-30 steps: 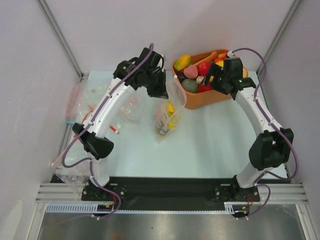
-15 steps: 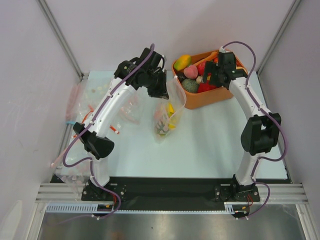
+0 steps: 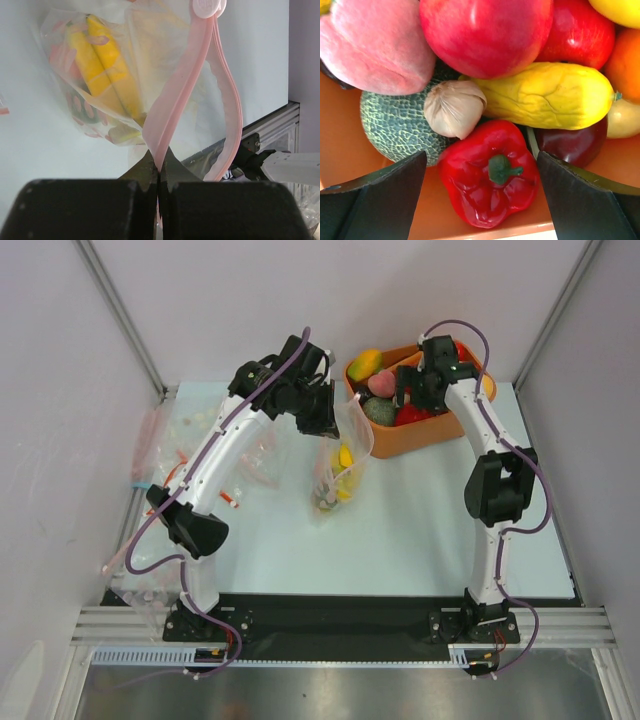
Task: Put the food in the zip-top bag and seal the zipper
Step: Pick up the fake vegetable from the bin.
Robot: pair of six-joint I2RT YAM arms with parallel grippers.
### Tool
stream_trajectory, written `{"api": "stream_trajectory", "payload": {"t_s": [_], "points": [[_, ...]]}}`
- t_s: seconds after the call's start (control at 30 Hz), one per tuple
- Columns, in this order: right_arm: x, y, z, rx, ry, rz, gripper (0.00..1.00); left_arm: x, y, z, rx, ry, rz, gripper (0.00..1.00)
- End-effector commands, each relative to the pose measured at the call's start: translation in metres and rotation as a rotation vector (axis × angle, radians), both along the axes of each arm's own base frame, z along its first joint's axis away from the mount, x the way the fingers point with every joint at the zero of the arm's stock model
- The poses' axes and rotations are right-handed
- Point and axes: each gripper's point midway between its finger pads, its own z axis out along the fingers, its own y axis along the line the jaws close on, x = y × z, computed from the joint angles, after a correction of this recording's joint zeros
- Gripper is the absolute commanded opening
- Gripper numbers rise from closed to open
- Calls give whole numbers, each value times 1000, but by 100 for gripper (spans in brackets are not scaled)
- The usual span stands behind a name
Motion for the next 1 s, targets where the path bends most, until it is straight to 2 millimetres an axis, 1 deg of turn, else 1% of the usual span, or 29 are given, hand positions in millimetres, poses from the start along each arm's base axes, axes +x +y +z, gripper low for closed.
{"api": "stream_trajectory", "payload": {"t_s": [0.0, 0.13, 0.17, 0.27, 0.3, 0.4, 0.43, 0.47, 0.5, 0.53, 0.57, 0.6, 0.63, 0.67, 0.7, 0.73, 0.77, 0.8, 0.83, 0.87, 0.93, 0.97], "points": [[-23, -3, 3, -41, 67, 25, 99, -2, -2, 22, -44, -63, -34, 0], [-28, 0, -2, -48, 87, 46, 97, -3, 0, 19, -33, -55, -32, 0], [-29, 1, -6, -45, 102, 49, 96, -3, -1, 19, -39, -53, -37, 0], [-30, 3, -12, -36, 128, 65, 94, -3, -2, 20, -40, -54, -38, 1], [-32, 4, -15, -37, 142, 70, 86, -4, -3, 20, -44, -53, -41, 0], [-29, 5, -8, -25, 118, 75, 70, -4, -3, 20, -44, -52, -40, 0], [-30, 6, 1, -14, 93, 76, 67, -3, -2, 19, -42, -49, -36, 0], [-29, 6, 6, -7, 79, 76, 63, -4, -2, 19, -42, -47, -37, 0], [-25, 8, 15, 8, 45, 70, 55, -3, -2, 20, -44, -52, -36, 0], [-25, 8, 30, 24, 9, 70, 52, -2, -3, 18, -42, -48, -36, 0], [-22, 10, 41, 43, -28, 72, 48, -2, -3, 18, -43, -49, -35, 0], [-21, 10, 50, 49, -55, 69, 46, -2, -3, 18, -42, -49, -34, 0], [-23, 11, 67, 66, -95, 71, 45, -1, -3, 18, -44, -50, -33, 0], [-21, 12, 79, 79, -136, 72, 43, 0, -4, 17, -45, -50, -34, 0], [-23, 14, 83, 91, -150, 81, 41, 0, -5, 18, -48, -52, -33, 0], [-28, 14, 100, 107, -191, 81, 40, 1, -6, 19, -52, -56, -32, 0], [-27, 15, 110, 116, -230, 85, 39, 1, -6, 20, -55, -60, -32, 0], [-32, 17, 110, 130, -230, 94, 38, 2, -7, 22, -60, -61, -29, 0], [-36, 19, 117, 144, -249, 102, 38, 2, -7, 22, -62, -59, -29, 0], [-42, 18, 134, 156, -288, 108, 38, 2, -8, 25, -68, -63, -27, 0], [-54, 25, 142, 191, -298, 144, 38, 2, -7, 24, -67, -53, -21, 0], [-64, 26, 163, 212, -345, 155, 37, 1, -7, 24, -70, -45, -15, 0]]}}
